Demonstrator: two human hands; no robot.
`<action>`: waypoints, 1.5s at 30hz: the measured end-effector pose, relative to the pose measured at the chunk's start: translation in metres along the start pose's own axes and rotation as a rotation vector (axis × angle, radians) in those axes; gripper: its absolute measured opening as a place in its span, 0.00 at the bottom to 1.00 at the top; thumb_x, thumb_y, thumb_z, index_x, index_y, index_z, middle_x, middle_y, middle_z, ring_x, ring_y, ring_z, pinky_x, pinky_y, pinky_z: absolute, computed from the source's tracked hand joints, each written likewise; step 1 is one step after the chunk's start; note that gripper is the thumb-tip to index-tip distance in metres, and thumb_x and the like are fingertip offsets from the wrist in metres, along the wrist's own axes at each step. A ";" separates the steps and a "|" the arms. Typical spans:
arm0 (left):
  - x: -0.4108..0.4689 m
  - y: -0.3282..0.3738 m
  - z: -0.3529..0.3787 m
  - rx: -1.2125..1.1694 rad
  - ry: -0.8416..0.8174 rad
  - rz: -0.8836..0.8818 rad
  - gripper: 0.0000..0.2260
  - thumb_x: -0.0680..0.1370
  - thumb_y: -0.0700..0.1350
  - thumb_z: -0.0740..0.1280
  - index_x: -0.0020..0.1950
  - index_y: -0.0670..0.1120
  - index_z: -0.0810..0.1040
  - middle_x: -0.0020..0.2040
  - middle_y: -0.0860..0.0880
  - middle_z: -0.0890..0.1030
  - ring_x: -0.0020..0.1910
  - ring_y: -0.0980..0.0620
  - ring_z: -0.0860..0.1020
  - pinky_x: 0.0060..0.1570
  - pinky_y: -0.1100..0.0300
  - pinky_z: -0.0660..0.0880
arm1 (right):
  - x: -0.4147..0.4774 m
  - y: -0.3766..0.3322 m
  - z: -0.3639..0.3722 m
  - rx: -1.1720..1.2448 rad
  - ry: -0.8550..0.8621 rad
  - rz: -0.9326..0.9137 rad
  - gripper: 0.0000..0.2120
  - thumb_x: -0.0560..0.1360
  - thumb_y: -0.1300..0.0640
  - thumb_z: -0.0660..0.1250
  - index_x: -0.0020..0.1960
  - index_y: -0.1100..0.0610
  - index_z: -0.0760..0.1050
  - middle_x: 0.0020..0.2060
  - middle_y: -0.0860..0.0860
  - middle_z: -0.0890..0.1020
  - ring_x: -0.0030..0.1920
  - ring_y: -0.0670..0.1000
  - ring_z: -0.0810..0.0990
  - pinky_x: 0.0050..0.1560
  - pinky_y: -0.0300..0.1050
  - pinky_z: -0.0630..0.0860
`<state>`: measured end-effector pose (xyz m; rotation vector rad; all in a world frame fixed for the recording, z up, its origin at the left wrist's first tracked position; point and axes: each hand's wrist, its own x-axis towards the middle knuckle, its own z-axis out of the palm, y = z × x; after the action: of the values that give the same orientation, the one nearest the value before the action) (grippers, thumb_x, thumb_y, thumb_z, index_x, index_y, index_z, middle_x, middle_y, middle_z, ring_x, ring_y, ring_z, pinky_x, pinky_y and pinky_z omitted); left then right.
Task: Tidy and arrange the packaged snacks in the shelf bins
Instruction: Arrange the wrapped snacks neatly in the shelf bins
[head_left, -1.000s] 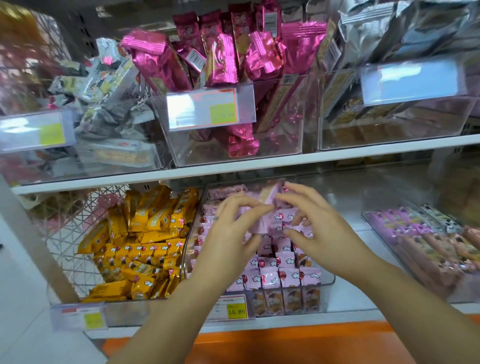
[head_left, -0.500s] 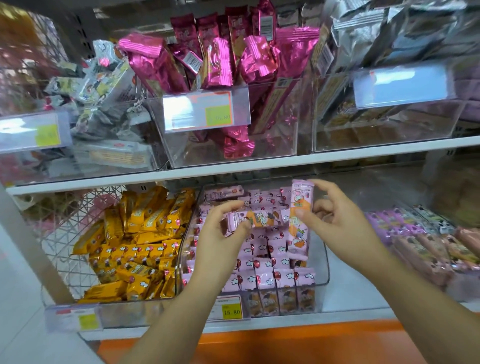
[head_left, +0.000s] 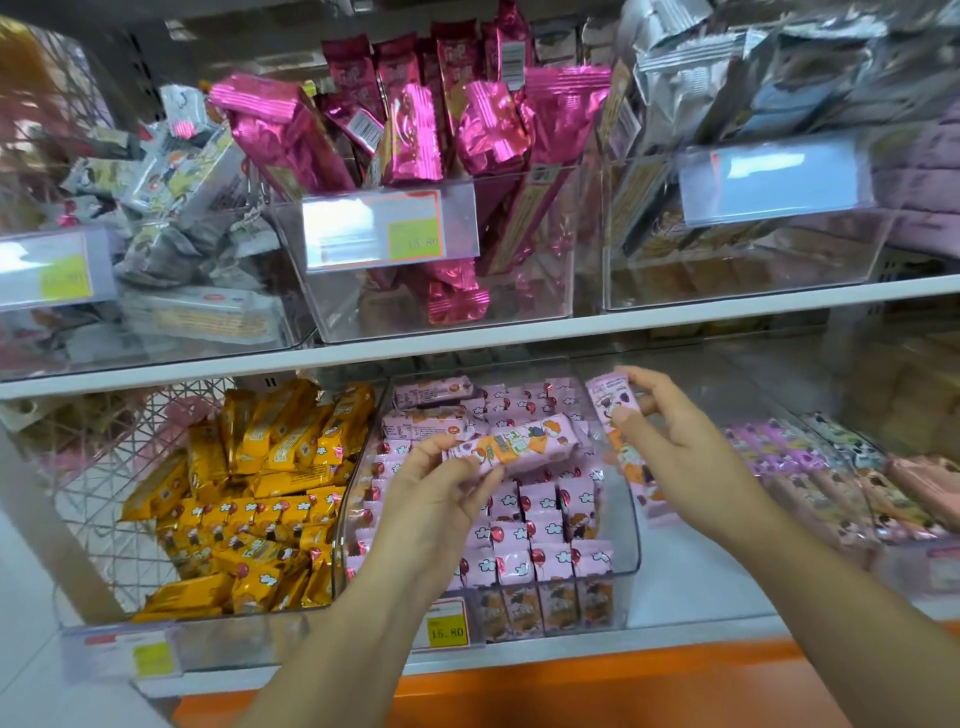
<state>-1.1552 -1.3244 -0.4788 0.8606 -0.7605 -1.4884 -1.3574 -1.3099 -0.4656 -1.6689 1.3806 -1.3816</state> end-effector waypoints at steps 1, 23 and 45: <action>0.000 -0.003 0.001 -0.032 0.003 -0.028 0.10 0.76 0.27 0.61 0.46 0.42 0.70 0.39 0.43 0.75 0.35 0.52 0.80 0.41 0.60 0.82 | -0.001 0.000 0.000 -0.046 -0.026 -0.008 0.16 0.81 0.55 0.58 0.67 0.44 0.64 0.44 0.36 0.73 0.35 0.29 0.74 0.33 0.25 0.69; 0.002 -0.009 0.008 -0.023 0.006 0.033 0.17 0.76 0.29 0.64 0.58 0.48 0.76 0.55 0.42 0.78 0.39 0.54 0.83 0.39 0.63 0.80 | -0.006 -0.013 -0.024 0.059 -0.285 0.142 0.25 0.68 0.62 0.75 0.61 0.45 0.74 0.46 0.46 0.85 0.40 0.40 0.83 0.38 0.32 0.76; -0.008 -0.007 0.034 0.264 -0.220 0.068 0.14 0.77 0.28 0.57 0.44 0.43 0.77 0.40 0.51 0.83 0.35 0.55 0.79 0.31 0.60 0.74 | -0.001 -0.008 -0.008 0.573 -0.108 0.252 0.27 0.58 0.61 0.72 0.56 0.54 0.70 0.42 0.53 0.84 0.44 0.51 0.83 0.46 0.45 0.80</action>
<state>-1.1875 -1.3167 -0.4663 0.8646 -1.1577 -1.4571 -1.3615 -1.3047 -0.4564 -1.1339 0.9679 -1.3512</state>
